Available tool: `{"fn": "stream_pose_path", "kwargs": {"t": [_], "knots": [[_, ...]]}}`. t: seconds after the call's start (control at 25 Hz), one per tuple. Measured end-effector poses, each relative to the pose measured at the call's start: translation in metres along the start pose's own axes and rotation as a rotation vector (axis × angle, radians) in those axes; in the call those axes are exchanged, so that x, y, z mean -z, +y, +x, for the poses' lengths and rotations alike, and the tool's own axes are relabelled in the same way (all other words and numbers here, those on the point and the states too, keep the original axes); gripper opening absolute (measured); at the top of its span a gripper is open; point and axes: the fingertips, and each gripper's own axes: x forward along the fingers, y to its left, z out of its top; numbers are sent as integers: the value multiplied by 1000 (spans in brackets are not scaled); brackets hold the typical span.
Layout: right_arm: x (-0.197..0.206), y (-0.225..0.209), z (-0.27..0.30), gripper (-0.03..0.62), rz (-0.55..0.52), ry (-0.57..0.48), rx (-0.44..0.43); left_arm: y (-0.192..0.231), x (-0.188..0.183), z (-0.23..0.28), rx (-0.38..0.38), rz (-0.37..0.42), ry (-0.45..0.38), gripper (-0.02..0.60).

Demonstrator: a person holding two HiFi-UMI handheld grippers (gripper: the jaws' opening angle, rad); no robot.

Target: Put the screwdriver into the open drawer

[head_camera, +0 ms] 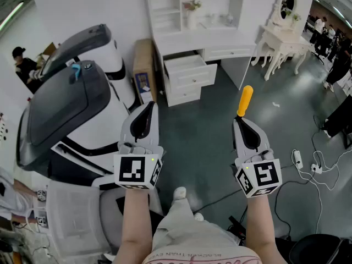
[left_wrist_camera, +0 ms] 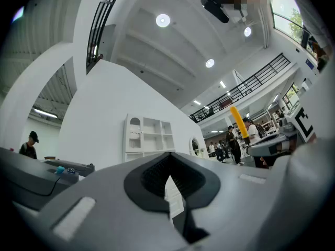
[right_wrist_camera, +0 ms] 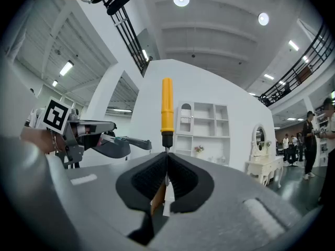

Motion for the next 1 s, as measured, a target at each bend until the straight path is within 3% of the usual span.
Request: {"fn": "stream_pose_path", "kwargs": {"t": [0.44,1.0], "knots": [[8,-20,39,12,-44,32,11,5,6,42,24,12,-12,18],[15,-27,169,12,-74,40,21,92,49,144,44,-29,-18,18]]}}
